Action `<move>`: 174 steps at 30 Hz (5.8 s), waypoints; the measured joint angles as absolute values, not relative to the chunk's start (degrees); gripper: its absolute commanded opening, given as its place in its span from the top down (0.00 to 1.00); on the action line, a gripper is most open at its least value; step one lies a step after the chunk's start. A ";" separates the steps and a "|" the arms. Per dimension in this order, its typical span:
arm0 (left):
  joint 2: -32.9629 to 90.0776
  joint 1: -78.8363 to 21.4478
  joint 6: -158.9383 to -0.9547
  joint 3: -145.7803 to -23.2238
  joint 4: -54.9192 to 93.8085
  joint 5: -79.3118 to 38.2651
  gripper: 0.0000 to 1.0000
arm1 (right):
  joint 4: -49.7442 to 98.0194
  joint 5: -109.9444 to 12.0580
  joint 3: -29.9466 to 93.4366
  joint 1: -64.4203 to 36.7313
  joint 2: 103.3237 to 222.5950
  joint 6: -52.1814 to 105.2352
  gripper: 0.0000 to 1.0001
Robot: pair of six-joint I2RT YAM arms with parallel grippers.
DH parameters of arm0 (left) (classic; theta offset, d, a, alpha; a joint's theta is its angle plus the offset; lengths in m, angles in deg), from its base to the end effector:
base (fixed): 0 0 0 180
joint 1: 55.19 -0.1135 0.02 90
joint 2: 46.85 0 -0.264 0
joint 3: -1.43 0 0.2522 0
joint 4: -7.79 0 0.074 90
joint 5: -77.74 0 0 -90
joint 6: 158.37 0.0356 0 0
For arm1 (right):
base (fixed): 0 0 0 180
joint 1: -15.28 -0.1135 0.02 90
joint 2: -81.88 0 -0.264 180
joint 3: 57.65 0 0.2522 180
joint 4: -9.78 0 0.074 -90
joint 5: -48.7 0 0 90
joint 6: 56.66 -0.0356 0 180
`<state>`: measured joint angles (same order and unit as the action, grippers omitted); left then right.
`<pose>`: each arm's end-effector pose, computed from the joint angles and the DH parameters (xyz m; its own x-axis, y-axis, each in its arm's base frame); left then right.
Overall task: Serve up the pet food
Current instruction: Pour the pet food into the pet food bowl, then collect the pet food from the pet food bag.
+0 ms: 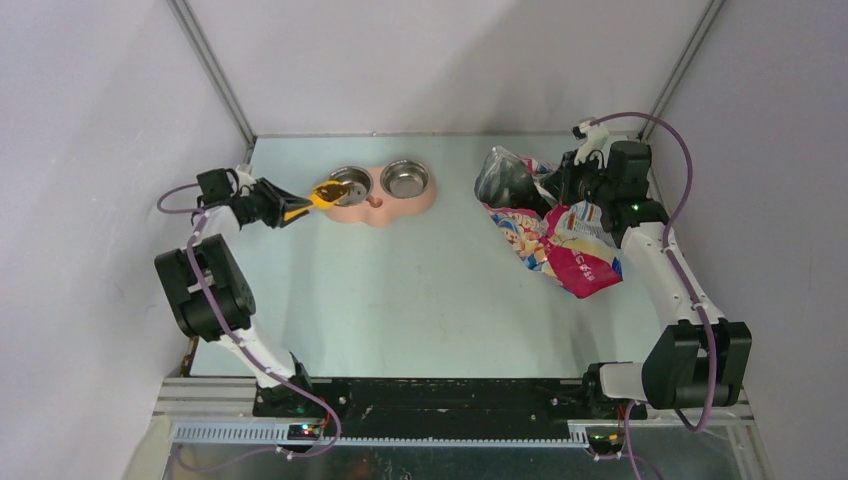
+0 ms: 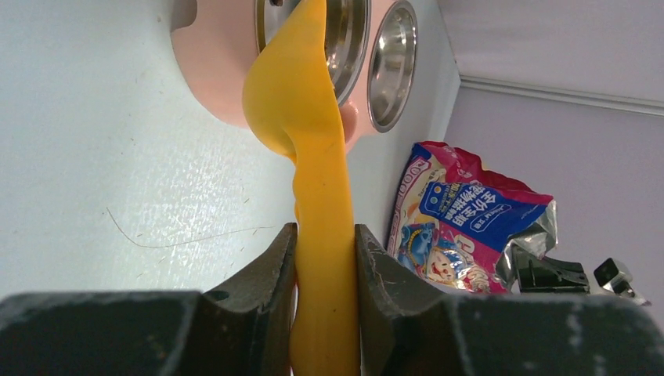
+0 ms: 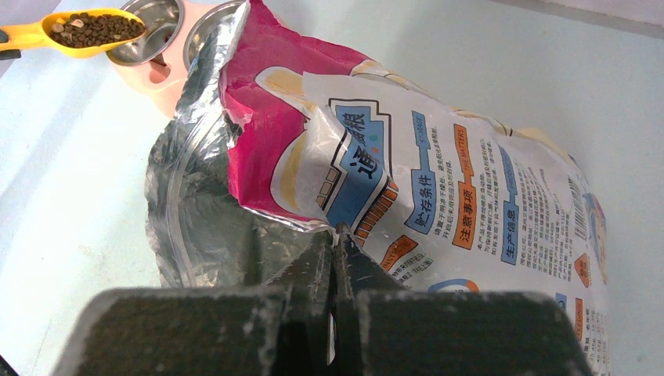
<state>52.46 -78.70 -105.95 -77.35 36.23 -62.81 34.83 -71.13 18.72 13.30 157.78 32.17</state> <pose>0.3432 0.1193 0.2127 -0.6771 -0.7171 -0.1650 -0.2544 0.4385 -0.8620 0.3025 0.0282 0.3280 -0.4255 0.0030 -0.9050 -0.4735 0.8515 0.2254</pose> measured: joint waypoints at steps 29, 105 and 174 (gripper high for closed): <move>61.75 -70.44 -93.73 -105.21 68.88 -48.80 1.00 | 35.29 -71.15 18.72 13.35 156.95 32.19 1.00; 44.39 -57.37 -113.42 -87.60 26.11 -77.71 1.00 | 33.21 -72.57 16.77 14.03 154.94 31.80 1.00; 83.76 -23.10 -107.06 -120.91 54.19 -59.70 1.00 | 36.30 -66.36 15.11 -3.33 154.98 43.06 1.00</move>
